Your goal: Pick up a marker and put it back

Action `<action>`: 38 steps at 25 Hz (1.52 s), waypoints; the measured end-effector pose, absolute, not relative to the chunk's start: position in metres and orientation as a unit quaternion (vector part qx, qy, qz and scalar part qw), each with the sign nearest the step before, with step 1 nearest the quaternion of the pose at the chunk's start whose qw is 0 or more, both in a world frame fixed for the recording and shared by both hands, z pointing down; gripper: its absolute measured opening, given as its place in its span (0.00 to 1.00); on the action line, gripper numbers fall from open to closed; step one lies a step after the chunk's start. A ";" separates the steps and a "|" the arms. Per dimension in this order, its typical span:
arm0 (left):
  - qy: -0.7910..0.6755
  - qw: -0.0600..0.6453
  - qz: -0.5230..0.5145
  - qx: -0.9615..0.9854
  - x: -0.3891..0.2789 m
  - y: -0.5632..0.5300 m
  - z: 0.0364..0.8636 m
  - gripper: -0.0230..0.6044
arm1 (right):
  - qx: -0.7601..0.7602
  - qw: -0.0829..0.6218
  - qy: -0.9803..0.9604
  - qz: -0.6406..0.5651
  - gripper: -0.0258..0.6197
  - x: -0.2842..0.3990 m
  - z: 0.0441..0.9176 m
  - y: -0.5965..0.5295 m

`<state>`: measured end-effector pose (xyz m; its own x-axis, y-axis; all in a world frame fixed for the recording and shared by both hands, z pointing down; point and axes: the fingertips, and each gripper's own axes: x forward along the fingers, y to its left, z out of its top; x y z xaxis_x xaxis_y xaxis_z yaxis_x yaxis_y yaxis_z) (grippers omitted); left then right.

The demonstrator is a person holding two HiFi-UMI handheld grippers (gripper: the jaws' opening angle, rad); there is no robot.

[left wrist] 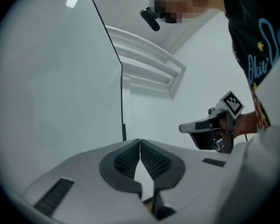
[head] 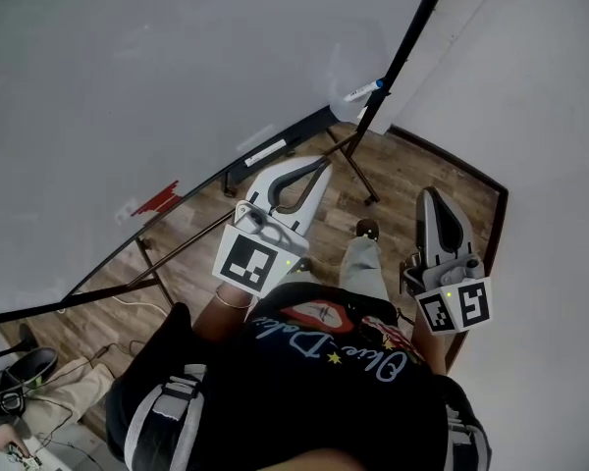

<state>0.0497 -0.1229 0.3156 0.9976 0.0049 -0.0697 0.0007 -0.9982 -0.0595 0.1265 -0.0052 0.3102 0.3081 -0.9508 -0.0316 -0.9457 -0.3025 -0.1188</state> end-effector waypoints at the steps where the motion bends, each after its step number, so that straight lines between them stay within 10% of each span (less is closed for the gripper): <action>1: 0.008 0.031 0.035 -0.999 0.052 -0.126 0.315 0.04 | -0.802 0.058 0.595 -0.021 0.04 0.132 0.310 -0.010; 38: 0.278 0.061 -0.007 -0.959 0.147 -0.176 0.320 0.04 | -0.586 0.032 0.807 -0.059 0.08 0.268 0.355 -0.148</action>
